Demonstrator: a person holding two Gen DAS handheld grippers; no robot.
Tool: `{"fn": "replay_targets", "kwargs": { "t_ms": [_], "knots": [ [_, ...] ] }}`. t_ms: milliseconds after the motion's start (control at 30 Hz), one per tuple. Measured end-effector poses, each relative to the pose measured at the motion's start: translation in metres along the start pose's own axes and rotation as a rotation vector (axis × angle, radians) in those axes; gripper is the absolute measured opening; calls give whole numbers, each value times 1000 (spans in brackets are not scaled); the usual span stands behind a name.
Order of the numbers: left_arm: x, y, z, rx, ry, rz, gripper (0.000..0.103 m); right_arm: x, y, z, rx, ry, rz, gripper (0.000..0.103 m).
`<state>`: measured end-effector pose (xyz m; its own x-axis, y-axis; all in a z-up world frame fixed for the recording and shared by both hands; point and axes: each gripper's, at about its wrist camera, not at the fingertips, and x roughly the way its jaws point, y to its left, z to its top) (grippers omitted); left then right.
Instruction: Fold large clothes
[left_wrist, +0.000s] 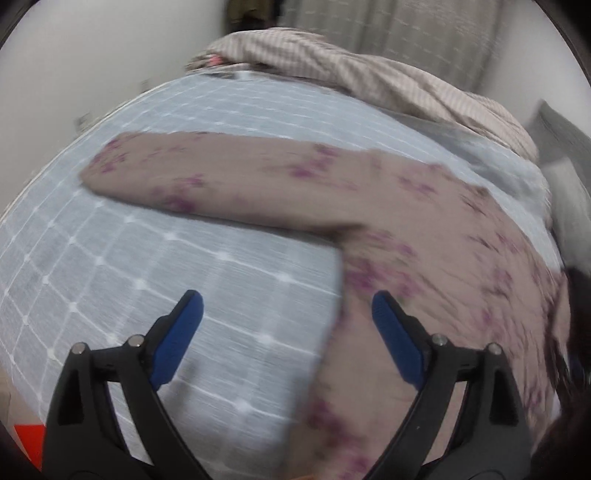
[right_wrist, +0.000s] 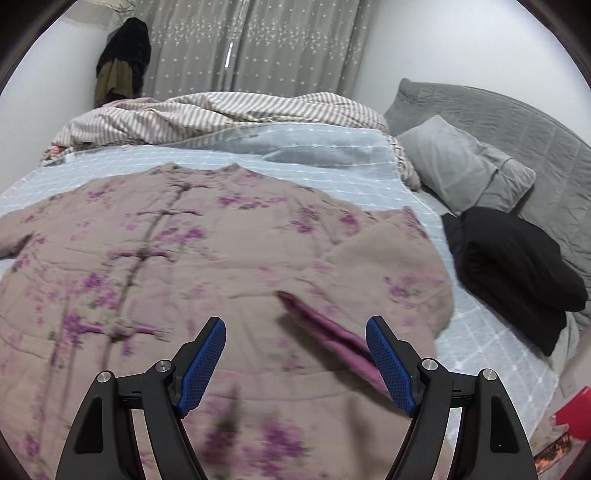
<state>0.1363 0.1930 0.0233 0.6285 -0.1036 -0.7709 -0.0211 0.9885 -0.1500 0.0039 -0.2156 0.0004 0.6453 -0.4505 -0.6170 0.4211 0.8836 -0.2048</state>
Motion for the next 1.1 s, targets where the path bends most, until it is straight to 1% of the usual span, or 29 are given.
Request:
{"fn": "replay_targets", "kwargs": {
  "t_ms": [33, 67, 133, 167, 200, 267, 300, 333, 367, 400, 433, 467, 500, 533, 633, 733, 800, 833, 867, 900, 933, 1000, 1100],
  "knots": [
    [-6, -11, -5, 14, -17, -23, 101, 5, -6, 0, 8, 13, -3, 80],
    [-12, -27, -15, 34, -53, -60, 103, 9, -9, -1, 16, 20, -5, 80],
    [-17, -49, -34, 61, -88, -110, 103, 21, -17, -3, 27, 28, -19, 80],
    [-15, -60, -43, 77, -87, -135, 103, 28, -19, -6, 26, 34, -42, 80],
    [-8, -73, -51, 97, -62, -161, 103, 31, -21, -8, 25, 39, -59, 80],
    [5, -88, -57, 119, -10, -176, 103, 47, -29, -14, 38, 67, -100, 80],
    [11, -96, -59, 120, 9, -178, 103, 52, -34, -16, 51, 75, -102, 79],
    [13, -102, -62, 115, 8, -178, 103, 55, -39, -16, 66, 75, -97, 79],
    [15, -107, -64, 107, 2, -181, 103, 57, -43, -17, 75, 74, -87, 76],
    [16, -110, -64, 108, 1, -184, 103, 60, -49, -14, 82, 80, -77, 63],
    [17, -115, -64, 114, 4, -189, 103, 61, -53, -13, 87, 83, -65, 55],
    [16, -121, -66, 119, 5, -191, 103, 63, -62, -9, 98, 85, -33, 38],
    [16, -123, -66, 122, 3, -193, 103, 62, -67, -7, 99, 82, -21, 19],
    [15, -124, -66, 124, -2, -190, 103, 60, -75, -2, 73, 76, -40, 16],
    [14, -122, -68, 131, -15, -180, 103, 44, -101, 13, 23, 20, -86, 13],
    [15, -118, -69, 130, -16, -174, 103, 24, -143, 35, 35, -22, -150, 12],
    [18, -116, -68, 130, -8, -164, 103, 9, -178, 50, 46, -60, -239, 12],
    [20, -115, -68, 129, -5, -159, 103, 0, -202, 61, 52, -82, -310, 12],
    [21, -113, -68, 128, -5, -157, 103, -5, -220, 68, 61, -91, -361, 11],
    [21, -111, -68, 128, -6, -154, 103, -7, -233, 73, 71, -90, -390, 11],
    [22, -110, -68, 129, -6, -151, 103, -11, -259, 84, 94, -89, -440, 11],
    [24, -107, -68, 132, -8, -146, 103, -12, -295, 99, 129, -88, -499, 11],
    [28, -104, -69, 141, -8, -136, 103, -8, -333, 113, 139, -87, -573, 11]
  ]
}}
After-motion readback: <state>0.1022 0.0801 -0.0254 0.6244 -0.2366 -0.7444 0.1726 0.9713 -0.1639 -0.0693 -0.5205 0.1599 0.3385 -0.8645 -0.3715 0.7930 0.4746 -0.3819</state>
